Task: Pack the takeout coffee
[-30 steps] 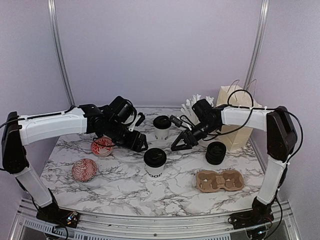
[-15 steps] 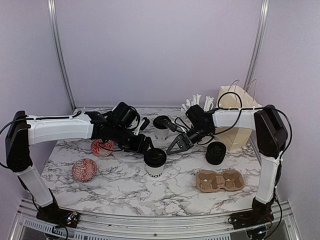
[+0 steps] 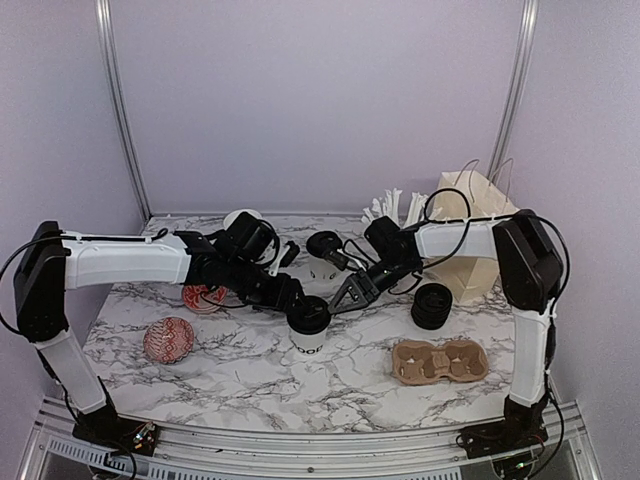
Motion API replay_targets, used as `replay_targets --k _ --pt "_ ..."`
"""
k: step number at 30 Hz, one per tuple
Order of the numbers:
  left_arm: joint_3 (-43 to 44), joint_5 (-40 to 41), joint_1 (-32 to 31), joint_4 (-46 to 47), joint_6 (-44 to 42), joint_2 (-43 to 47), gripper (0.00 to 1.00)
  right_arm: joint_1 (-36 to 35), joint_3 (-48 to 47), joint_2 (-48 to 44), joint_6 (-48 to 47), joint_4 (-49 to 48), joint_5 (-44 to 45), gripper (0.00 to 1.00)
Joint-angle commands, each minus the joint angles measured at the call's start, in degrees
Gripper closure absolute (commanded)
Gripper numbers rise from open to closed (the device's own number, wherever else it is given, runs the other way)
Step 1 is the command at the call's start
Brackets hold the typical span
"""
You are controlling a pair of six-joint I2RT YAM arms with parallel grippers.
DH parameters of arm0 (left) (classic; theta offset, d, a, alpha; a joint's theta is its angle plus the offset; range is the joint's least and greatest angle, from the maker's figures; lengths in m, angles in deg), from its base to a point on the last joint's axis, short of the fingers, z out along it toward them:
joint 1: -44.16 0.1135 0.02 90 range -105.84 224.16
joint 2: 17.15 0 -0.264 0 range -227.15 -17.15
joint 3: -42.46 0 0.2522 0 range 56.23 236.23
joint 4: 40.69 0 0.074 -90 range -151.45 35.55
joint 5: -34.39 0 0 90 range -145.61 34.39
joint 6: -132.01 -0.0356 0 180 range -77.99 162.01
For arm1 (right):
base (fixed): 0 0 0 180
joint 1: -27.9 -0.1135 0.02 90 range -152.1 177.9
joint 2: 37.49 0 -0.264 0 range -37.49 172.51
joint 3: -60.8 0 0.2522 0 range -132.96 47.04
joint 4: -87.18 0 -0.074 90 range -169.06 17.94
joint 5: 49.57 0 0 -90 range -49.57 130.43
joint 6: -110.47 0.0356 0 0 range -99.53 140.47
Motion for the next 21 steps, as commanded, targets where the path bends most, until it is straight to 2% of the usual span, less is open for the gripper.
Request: replay_targets --k 1,11,17,21 --pt "-3.11 -0.09 0.74 -0.41 0.03 -3.04 0.42 -0.73 -1.07 2.55 2.73 -1.48 6.85 0.68" --pt "-6.52 -1.82 1.29 1.10 2.88 -6.39 0.52 -1.32 -3.18 7.42 3.05 -0.07 16.62 0.75" --pt "-6.72 -2.40 1.26 1.26 2.96 -3.69 0.52 -1.44 -5.59 6.20 -0.38 2.12 13.98 0.75" --pt "-6.29 -1.62 1.27 1.24 4.24 -0.33 0.46 -1.32 -7.54 3.10 -3.03 3.71 10.35 0.71"
